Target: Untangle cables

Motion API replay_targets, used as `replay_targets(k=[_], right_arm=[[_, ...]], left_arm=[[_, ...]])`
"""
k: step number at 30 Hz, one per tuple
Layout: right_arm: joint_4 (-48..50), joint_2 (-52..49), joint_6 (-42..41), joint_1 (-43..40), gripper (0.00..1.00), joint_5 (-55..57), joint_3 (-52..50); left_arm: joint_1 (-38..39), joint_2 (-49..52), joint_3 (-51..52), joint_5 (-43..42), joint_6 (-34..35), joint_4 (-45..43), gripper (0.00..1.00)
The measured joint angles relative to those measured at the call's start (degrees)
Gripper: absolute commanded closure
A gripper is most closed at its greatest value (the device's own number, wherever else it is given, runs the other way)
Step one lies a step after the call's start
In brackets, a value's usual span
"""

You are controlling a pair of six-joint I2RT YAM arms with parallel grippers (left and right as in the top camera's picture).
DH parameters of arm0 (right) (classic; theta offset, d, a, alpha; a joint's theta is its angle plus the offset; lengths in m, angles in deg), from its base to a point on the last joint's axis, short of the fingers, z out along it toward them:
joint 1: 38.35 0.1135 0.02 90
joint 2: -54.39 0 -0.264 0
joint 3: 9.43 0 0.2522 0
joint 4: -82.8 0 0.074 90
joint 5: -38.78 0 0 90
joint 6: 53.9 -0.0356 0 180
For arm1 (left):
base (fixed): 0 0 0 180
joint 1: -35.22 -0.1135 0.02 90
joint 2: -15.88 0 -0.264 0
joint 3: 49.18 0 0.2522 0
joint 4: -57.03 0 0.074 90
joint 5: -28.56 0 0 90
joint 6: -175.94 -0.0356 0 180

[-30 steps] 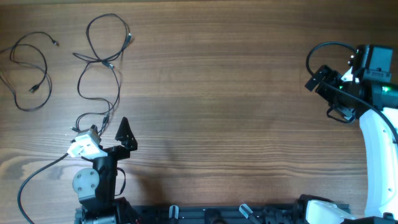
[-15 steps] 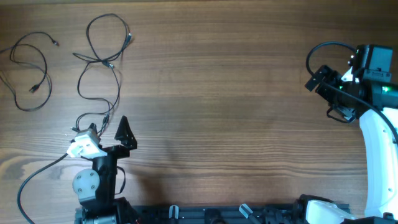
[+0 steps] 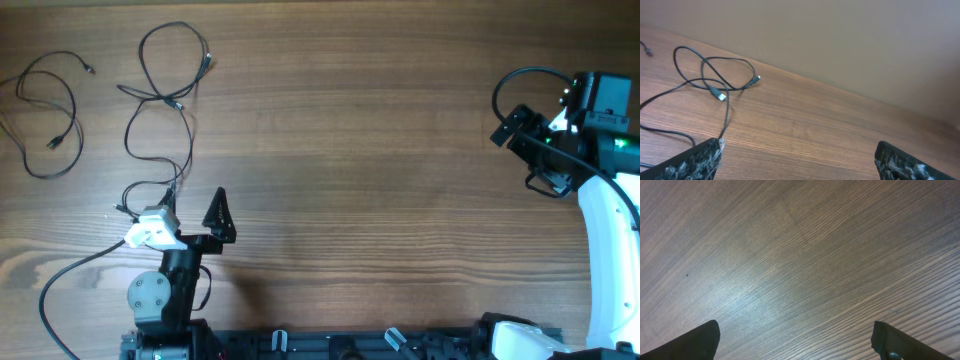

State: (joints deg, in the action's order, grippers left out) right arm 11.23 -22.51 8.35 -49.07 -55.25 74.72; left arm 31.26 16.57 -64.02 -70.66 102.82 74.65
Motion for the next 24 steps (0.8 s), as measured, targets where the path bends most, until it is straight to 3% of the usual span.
replay_targets(k=[19, 24], right_arm=[[0.0, 0.0, 0.0, 0.0, 0.00, 0.0, 0.0], [0.0, 0.0, 0.0, 0.0, 0.00, 0.0, 0.0]], left_arm=[[0.6, 0.0, 0.1, 0.6, -0.1, -0.9, 0.00], [0.6, 0.0, 0.1, -1.1, -8.6, -0.5, 0.00]])
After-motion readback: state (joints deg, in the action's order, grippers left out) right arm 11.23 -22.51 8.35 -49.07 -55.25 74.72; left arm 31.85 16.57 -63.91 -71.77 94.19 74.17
